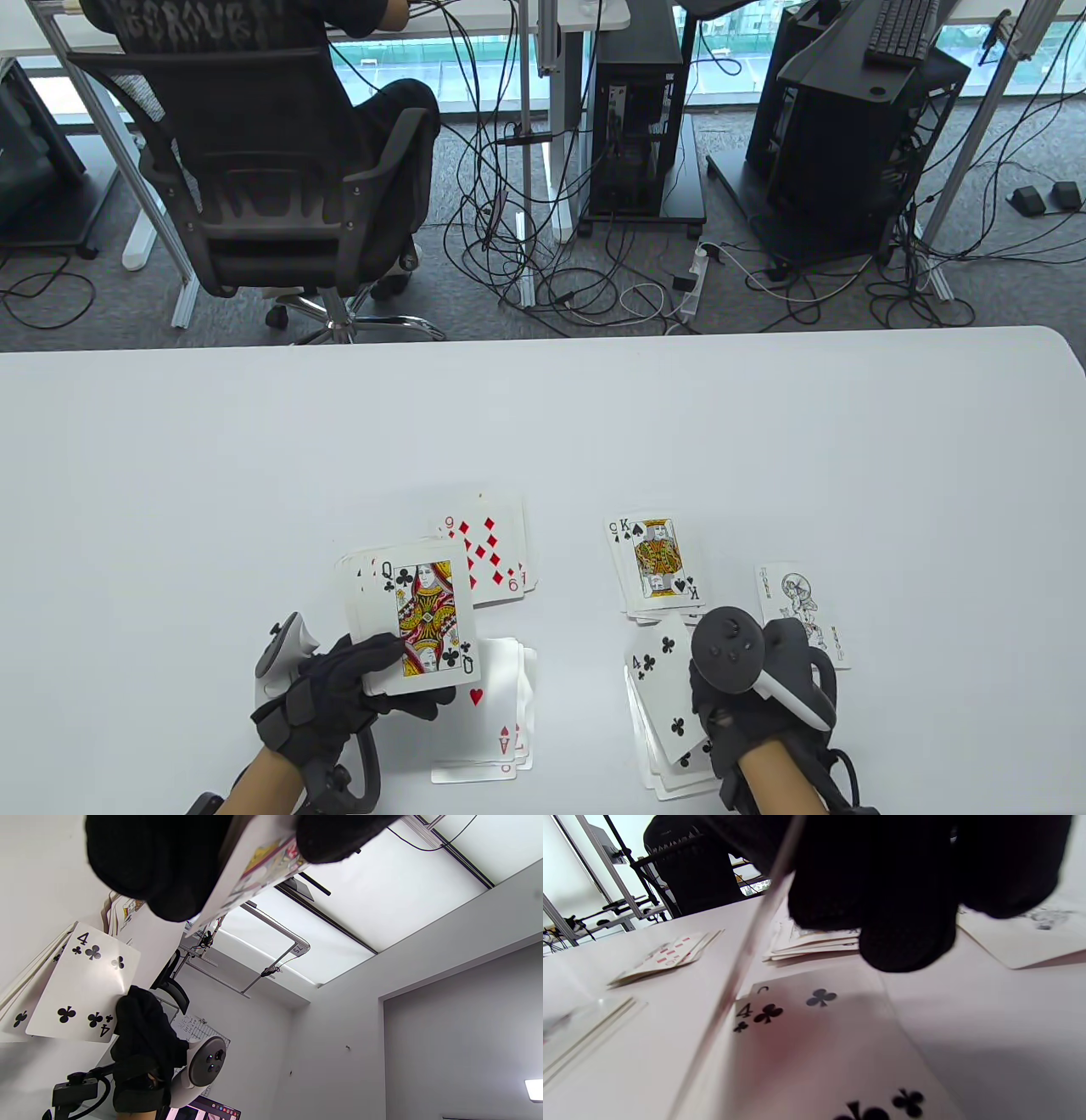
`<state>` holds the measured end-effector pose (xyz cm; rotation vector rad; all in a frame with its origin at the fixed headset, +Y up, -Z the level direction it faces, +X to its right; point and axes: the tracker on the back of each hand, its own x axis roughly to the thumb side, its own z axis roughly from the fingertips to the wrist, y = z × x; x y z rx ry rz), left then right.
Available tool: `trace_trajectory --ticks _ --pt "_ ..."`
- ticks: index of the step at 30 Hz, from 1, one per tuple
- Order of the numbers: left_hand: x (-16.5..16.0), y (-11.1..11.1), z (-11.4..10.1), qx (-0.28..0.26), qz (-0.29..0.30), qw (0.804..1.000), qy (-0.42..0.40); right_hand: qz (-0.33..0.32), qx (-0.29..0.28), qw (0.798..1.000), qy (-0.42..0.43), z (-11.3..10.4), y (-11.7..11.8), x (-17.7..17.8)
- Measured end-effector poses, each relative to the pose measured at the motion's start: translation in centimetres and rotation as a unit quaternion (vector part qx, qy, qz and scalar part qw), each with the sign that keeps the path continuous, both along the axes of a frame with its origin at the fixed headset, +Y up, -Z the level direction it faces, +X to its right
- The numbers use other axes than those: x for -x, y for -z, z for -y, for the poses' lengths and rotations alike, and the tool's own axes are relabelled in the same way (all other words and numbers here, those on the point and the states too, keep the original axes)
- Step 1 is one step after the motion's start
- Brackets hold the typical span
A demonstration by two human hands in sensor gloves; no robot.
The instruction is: Playing card suit sorting
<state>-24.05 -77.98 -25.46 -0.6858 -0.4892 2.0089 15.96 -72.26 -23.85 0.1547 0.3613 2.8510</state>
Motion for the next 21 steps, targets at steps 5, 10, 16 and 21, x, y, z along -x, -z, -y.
trace_trajectory --ticks 5,10,16,21 --pt "0.0 0.0 0.0 0.000 -0.001 1.000 -0.002 -0.001 0.029 0.999 -0.043 2.9 -0.5 0.1" --pt "0.0 0.0 -0.1 -0.001 -0.004 1.000 -0.004 -0.034 0.009 0.990 -0.134 4.0 -0.7 1.2" --pt "0.0 0.0 -0.1 0.000 -0.002 1.000 -0.004 -0.095 -0.010 0.969 -0.226 4.5 -1.3 2.8" --pt "0.0 0.0 0.0 -0.001 -0.001 1.000 -0.004 -0.062 -0.027 0.982 -0.174 3.0 -0.8 3.0"
